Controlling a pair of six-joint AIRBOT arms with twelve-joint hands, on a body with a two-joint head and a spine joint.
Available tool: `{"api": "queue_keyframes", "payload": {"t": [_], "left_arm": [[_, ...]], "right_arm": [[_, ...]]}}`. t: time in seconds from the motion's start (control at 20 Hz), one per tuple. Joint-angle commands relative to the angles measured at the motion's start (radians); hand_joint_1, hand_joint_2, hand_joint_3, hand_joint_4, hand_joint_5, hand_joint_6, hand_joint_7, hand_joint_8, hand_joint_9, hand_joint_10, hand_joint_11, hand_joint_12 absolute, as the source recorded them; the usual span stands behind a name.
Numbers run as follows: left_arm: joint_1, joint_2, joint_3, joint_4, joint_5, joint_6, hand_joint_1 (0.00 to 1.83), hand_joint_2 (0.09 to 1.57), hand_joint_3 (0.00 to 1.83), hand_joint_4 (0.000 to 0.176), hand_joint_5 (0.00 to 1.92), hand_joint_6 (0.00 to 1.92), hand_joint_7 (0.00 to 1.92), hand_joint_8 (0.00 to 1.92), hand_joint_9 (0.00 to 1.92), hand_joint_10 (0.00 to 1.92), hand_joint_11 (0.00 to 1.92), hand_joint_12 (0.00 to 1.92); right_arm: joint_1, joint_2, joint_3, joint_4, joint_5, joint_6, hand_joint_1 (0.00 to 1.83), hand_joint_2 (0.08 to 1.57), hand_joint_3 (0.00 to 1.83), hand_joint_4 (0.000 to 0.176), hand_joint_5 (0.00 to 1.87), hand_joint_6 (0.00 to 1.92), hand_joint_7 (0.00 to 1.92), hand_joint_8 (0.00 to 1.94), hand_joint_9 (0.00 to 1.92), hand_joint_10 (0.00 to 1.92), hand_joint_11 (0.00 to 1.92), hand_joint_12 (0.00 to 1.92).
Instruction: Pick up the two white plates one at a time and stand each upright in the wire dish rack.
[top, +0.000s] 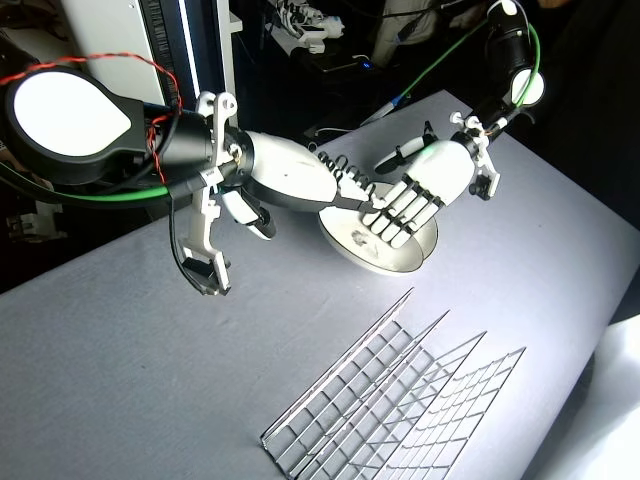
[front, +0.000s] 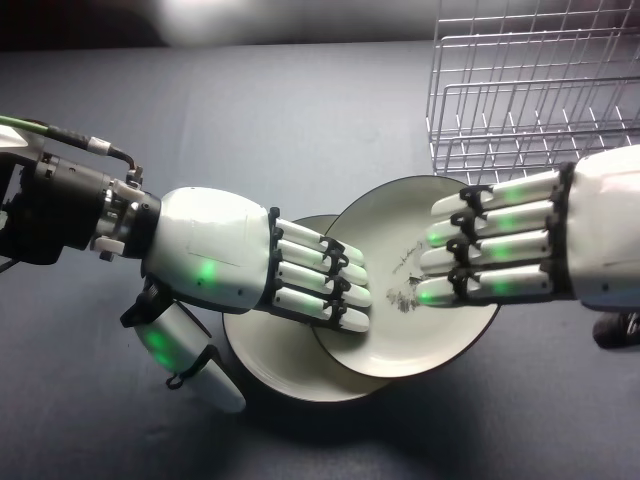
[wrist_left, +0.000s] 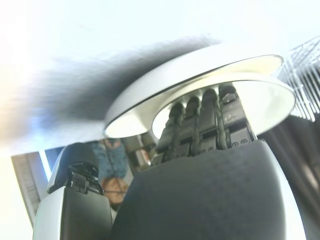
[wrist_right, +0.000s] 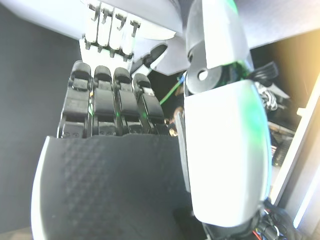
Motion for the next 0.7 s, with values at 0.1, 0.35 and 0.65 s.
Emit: {"api": "queue_keyframes", "payload": {"t": [0.1,0.35,0.65], "left_arm": [[0.019,-0.015,0.012,0.099,0.103,-0.002,0.00,1.15,0.00,0.000,0.00,0.00,0.00,0.00,0.00,0.00,0.00,0.00],[0.020,-0.013,0.018,0.099,0.098,-0.002,0.00,1.16,0.00,0.000,0.00,0.00,0.00,0.00,0.00,0.00,0.00,0.00],[0.020,-0.011,0.021,0.099,0.095,-0.002,0.00,1.16,0.00,0.000,0.00,0.00,0.00,0.00,0.00,0.00,0.00,0.00]], "right_arm": [[-0.004,-0.029,0.032,0.042,0.048,-0.002,1.21,1.02,0.01,0.000,0.00,0.00,0.00,0.00,0.00,0.00,0.00,0.00],[-0.012,-0.096,0.097,0.042,0.040,-0.002,1.24,1.02,0.01,0.000,0.00,0.00,0.00,0.00,0.00,0.00,0.00,0.00],[-0.026,-0.187,0.184,0.042,0.036,-0.003,1.20,1.03,0.01,0.000,0.02,0.01,0.00,0.00,0.00,0.00,0.01,0.00]]}}
